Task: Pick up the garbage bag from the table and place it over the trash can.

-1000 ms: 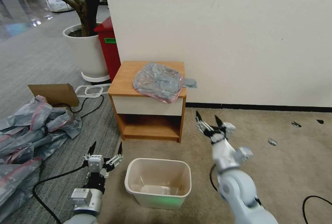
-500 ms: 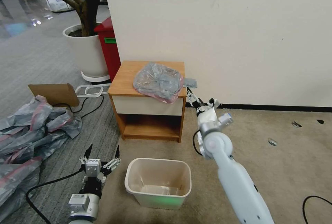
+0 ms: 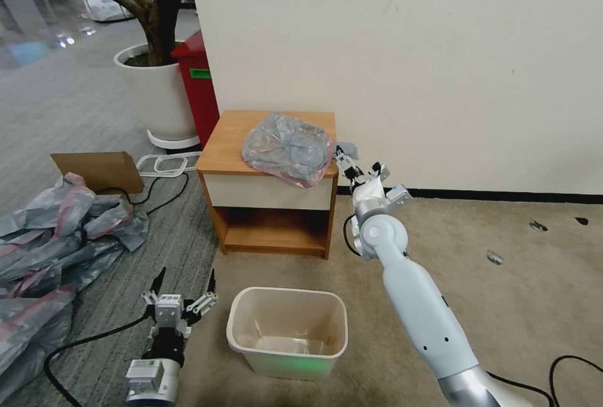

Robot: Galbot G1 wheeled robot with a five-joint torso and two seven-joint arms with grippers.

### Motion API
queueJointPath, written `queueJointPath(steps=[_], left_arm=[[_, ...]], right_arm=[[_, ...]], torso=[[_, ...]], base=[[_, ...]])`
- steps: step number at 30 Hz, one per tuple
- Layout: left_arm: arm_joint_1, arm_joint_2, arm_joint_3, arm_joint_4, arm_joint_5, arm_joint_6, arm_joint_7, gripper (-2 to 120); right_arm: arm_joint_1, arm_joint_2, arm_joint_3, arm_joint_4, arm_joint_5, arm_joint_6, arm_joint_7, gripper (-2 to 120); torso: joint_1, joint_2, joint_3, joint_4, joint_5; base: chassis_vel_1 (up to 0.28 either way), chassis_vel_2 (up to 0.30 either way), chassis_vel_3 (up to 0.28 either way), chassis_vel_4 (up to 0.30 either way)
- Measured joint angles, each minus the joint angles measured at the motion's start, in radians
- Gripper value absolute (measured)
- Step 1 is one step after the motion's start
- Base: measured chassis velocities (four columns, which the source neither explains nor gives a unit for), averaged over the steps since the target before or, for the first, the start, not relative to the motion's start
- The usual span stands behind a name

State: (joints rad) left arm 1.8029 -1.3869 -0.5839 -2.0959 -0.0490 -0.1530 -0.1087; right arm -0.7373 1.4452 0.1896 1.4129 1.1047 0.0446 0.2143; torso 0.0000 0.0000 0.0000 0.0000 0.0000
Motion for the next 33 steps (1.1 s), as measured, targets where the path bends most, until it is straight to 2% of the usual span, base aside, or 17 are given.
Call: queueJointPath(steps=[6,8,9,14,16,18,20,28,30,32,33], left_arm=[[0.013,-0.007,-0.002,-0.002,0.008,-0.006,-0.004,100],[0.015,-0.009,-0.002,-0.005,0.012,-0.008,-0.009,99],[0.015,-0.009,-0.002,-0.005,0.012,-0.008,-0.009,99],[0.013,-0.009,-0.001,-0.01,0.014,-0.008,-0.021,99],[0.013,-0.009,-0.001,-0.01,0.014,-0.008,-0.021,99],[0.014,-0.009,-0.001,-0.01,0.014,-0.006,-0.022,99],[0.014,-0.009,-0.001,-0.01,0.014,-0.006,-0.022,99],[0.005,-0.013,0.005,0.0,0.016,-0.003,-0.025,99],[0.004,-0.013,0.006,0.001,0.017,-0.003,-0.026,99],[0.002,-0.015,0.006,0.005,0.017,-0.003,-0.028,99],[0.002,-0.015,0.006,0.005,0.017,-0.003,-0.028,99]], right_arm=[[0.027,0.008,0.002,-0.034,0.009,0.014,-0.021,96],[0.035,0.014,0.005,-0.051,0.012,0.018,-0.023,89],[0.035,0.014,0.005,-0.051,0.012,0.018,-0.023,89],[0.039,0.026,0.011,-0.069,0.011,0.026,-0.03,68],[0.039,0.026,0.011,-0.069,0.011,0.026,-0.03,67],[0.038,0.026,0.013,-0.071,0.01,0.03,-0.036,53],[0.037,0.026,0.013,-0.071,0.01,0.03,-0.038,50],[0.035,0.034,0.014,-0.071,0.006,0.034,-0.042,17],[0.035,0.034,0.014,-0.071,0.005,0.035,-0.042,13],[0.034,0.034,0.012,-0.071,0.004,0.036,-0.042,3],[0.034,0.034,0.012,-0.071,0.004,0.036,-0.042,3]], torso=[[0.0,0.0,0.0,0.0001,0.0],[0.0,0.0,0.0,0.0,0.0],[0.0,0.0,0.0,0.0,0.0],[0.0,0.0,0.0,0.0,0.0],[0.0,0.0,0.0,0.0,0.0],[0.0,0.0,0.0,0.0,0.0],[0.0,0.0,0.0,0.0,0.0],[0.0,0.0,0.0,0.0,0.0],[0.0,0.0,0.0,0.0,0.0],[0.0,0.0,0.0,0.0001,0.0],[0.0,0.0,0.0,0.0001,0.0]], base=[[0.0,0.0,0.0,0.0],[0.0,0.0,0.0,0.0],[0.0,0.0,0.0,0.0],[0.0,0.0,0.0,0.0],[0.0,0.0,0.0,0.0],[0.0,0.0,0.0,0.0],[0.0,0.0,0.0,0.0],[0.0,0.0,0.0,0.0],[0.0,0.0,0.0,0.0],[0.0,0.0,0.0,0.0],[0.0,0.0,0.0,0.0]])
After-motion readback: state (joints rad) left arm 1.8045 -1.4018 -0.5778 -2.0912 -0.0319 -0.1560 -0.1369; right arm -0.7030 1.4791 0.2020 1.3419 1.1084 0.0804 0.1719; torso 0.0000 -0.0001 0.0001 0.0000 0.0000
